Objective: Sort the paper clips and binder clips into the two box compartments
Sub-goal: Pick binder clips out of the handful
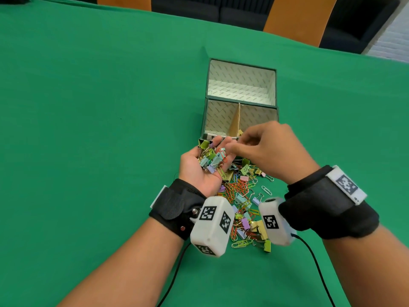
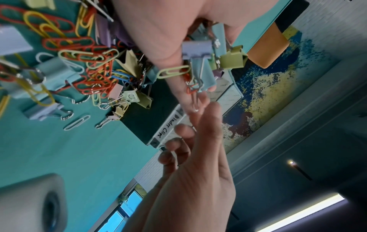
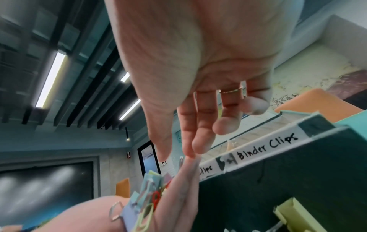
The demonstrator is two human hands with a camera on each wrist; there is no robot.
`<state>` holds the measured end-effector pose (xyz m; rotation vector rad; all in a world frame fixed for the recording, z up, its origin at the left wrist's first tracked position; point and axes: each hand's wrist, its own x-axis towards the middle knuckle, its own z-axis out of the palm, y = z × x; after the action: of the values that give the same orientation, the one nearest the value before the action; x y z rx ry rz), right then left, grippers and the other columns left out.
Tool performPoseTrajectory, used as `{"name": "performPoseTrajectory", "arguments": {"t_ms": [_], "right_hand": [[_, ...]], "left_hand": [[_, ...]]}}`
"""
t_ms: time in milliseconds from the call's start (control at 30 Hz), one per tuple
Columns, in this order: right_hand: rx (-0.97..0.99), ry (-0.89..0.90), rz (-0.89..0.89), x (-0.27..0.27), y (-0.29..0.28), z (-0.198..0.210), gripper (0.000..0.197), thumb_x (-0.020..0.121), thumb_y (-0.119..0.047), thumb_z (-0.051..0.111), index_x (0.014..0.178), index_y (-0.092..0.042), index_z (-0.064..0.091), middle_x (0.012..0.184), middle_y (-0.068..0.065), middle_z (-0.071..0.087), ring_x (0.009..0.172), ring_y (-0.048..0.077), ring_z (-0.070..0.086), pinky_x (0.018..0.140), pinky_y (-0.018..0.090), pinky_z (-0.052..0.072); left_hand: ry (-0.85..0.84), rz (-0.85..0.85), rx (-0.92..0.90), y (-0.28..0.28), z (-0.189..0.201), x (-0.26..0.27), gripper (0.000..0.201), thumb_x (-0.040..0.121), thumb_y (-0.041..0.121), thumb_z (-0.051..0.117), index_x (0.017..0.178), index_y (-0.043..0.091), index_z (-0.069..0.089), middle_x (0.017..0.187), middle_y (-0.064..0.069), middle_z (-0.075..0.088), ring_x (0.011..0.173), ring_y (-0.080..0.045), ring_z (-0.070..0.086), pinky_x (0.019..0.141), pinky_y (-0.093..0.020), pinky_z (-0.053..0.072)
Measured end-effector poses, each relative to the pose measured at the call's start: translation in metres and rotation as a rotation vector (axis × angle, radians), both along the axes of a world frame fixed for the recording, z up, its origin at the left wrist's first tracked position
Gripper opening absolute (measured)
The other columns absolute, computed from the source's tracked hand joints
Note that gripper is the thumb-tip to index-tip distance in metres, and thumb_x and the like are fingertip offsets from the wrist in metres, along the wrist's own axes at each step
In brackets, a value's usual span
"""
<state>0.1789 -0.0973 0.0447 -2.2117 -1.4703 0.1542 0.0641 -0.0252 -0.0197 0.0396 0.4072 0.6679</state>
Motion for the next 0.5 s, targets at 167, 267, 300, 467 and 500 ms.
{"name": "performPoseTrajectory", "arguments": {"t_ms": [167,267,300,467,500], "right_hand": [[-0.034,0.024,-0.016,-0.007,0.002,-0.012,0.014,0.073,-0.036,0.073,0.064,-0.028,0.066,0.057,-0.012,0.062,0.062,0.007,0.061,0.067,0.034,0.056],[0.049,0.093,-0.038,-0.008,0.001,-0.010,0.012,0.076,-0.032,0.074,0.068,-0.024,0.069,0.058,-0.010,0.063,0.054,0.002,0.055,0.054,0.022,0.048],[0.084,0.115,-0.042,-0.007,0.000,-0.008,0.013,0.078,-0.032,0.074,0.069,-0.023,0.069,0.059,-0.009,0.064,0.052,0.001,0.053,0.052,0.018,0.044],[0.168,0.188,-0.052,0.000,-0.001,-0.002,0.010,0.077,-0.027,0.074,0.071,-0.022,0.070,0.060,-0.007,0.064,0.048,-0.001,0.048,0.046,0.008,0.039],[0.206,0.202,-0.074,0.003,0.000,-0.001,0.009,0.077,-0.027,0.074,0.071,-0.022,0.070,0.060,-0.007,0.064,0.048,-0.002,0.048,0.046,0.008,0.038]], "left_hand": [[0.033,-0.005,0.014,0.002,-0.003,0.000,0.043,0.102,0.023,0.020,0.081,0.005,0.054,0.072,-0.010,0.071,0.072,-0.024,0.073,0.071,-0.029,0.056],[0.025,-0.008,0.031,0.000,-0.003,0.001,0.043,0.101,0.023,0.021,0.083,0.005,0.055,0.074,-0.012,0.071,0.071,-0.025,0.072,0.073,-0.034,0.057],[0.012,-0.007,0.027,0.000,-0.002,0.001,0.043,0.101,0.023,0.022,0.083,0.003,0.056,0.078,-0.014,0.071,0.072,-0.027,0.072,0.071,-0.038,0.058],[-0.048,-0.013,0.007,0.001,-0.005,0.001,0.046,0.101,0.023,0.024,0.081,-0.002,0.058,0.084,-0.020,0.070,0.078,-0.035,0.071,0.077,-0.051,0.054],[-0.049,-0.021,0.002,0.002,-0.006,0.001,0.048,0.101,0.023,0.025,0.081,-0.003,0.060,0.084,-0.021,0.070,0.078,-0.035,0.071,0.077,-0.051,0.054]]}}
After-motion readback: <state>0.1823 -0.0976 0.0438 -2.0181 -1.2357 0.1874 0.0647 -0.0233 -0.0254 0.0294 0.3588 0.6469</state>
